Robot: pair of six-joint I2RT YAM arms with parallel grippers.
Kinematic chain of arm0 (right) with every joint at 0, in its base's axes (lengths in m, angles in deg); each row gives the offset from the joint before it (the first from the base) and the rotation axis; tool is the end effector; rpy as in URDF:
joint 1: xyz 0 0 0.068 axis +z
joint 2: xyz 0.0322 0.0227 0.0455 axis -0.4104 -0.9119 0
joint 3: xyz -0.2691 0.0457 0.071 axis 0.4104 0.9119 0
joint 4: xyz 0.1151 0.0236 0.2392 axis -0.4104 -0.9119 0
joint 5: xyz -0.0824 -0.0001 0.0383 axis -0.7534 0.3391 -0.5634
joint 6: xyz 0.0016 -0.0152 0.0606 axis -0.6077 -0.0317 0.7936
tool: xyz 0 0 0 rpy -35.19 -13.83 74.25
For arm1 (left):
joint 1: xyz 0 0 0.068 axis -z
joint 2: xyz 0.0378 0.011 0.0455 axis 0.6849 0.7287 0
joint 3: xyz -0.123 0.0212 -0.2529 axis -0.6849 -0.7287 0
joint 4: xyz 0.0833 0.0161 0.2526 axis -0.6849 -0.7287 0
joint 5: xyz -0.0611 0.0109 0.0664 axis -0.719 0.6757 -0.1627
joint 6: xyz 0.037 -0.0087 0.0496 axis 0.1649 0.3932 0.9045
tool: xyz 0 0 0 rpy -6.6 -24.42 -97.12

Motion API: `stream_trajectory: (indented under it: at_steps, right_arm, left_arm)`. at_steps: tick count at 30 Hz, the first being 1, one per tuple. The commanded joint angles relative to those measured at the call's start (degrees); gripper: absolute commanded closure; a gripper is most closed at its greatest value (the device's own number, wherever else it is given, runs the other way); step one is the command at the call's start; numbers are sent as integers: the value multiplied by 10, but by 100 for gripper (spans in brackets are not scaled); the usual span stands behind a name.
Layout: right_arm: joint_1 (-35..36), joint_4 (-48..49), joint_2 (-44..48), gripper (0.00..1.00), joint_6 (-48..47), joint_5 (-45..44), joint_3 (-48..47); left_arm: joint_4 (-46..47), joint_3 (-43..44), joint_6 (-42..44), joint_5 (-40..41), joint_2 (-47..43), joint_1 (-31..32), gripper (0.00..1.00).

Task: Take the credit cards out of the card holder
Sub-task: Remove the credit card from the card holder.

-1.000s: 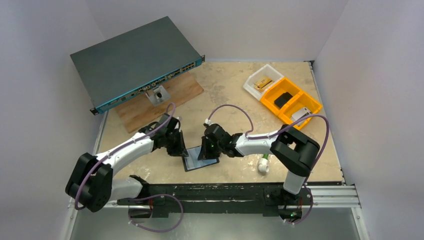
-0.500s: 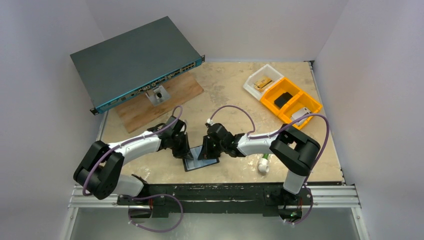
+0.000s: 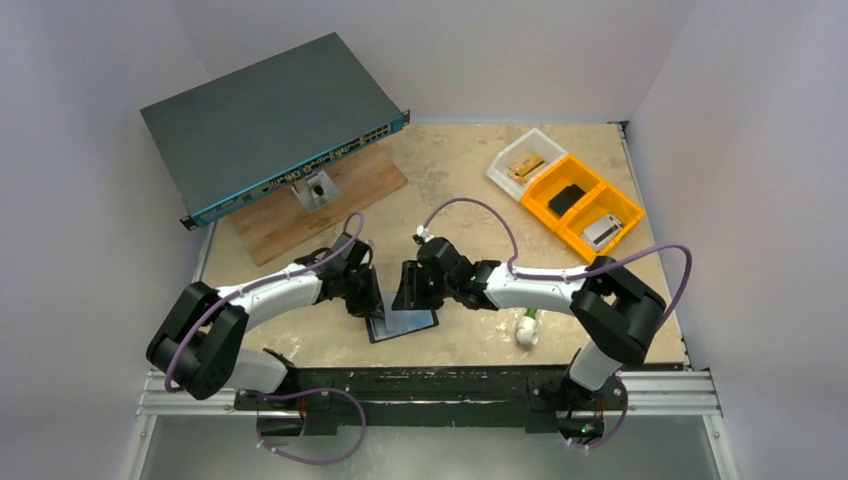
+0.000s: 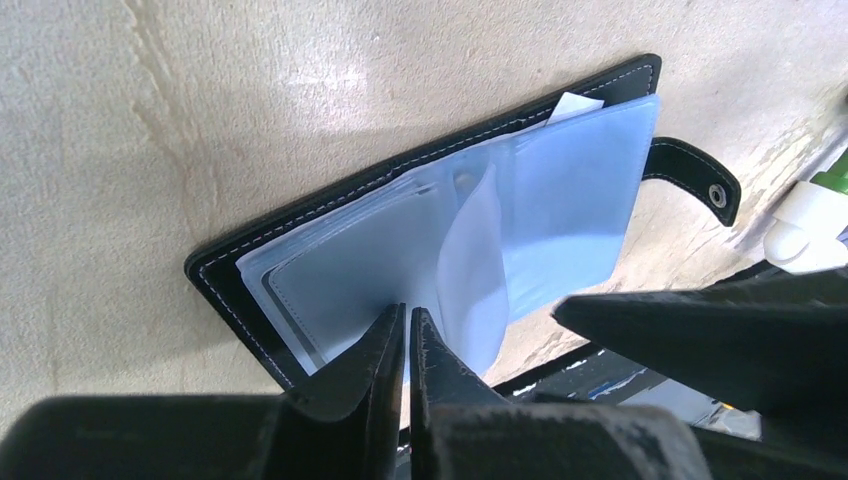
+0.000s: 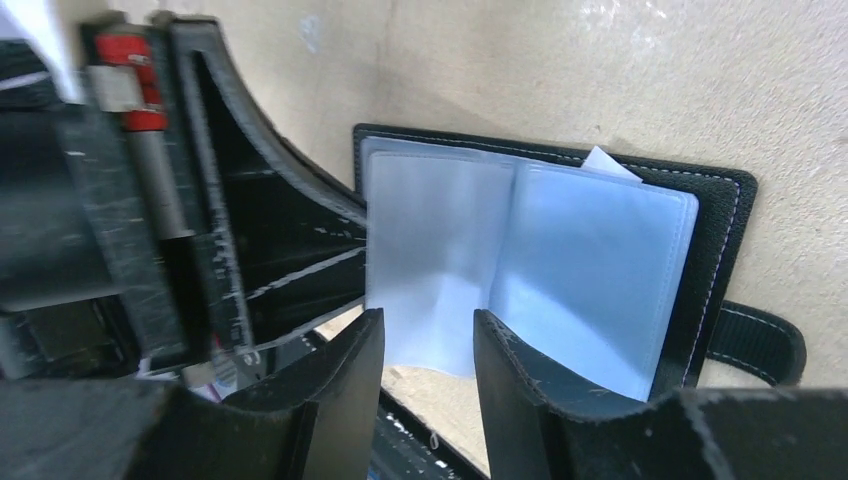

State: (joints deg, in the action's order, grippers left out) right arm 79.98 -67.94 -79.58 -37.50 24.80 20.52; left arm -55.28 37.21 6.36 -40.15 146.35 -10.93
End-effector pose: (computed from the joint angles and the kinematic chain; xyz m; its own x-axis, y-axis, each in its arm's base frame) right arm 0.1901 0.2919 0.1667 -0.9299 0.0101 -0.3676 -0.2412 0.7378 0.6304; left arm 0.1950 -0.1393 0.1436 -0.9717 -0.2151 -0.0981 -0.1420 0.8628 -0.4851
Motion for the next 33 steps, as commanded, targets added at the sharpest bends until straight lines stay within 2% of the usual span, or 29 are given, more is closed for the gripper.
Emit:
stream_trajectory:
  at_steps: [1, 7, 17, 26, 33]
  right_arm:
    - [-2, -54, 42, 61, -9, -50, -35]
    - [-2, -108, 91, 61, -4, -119, -30]
    - [-3, -130, 180, 61, -8, -171, 31]
    - [-3, -146, 167, 61, -38, -146, 24]
    - [1, -138, 132, 61, -65, -154, -1]
  left_arm:
    - [12, -6, 4, 4, -9, 3, 93]
    - [10, 24, 13, -5, -23, 22, 87]
    - [64, 93, -6, -39, 71, 53, 86]
    - [59, 130, -11, -47, 153, 59, 86]
    - [3, 133, 3, -3, 85, 58, 85]
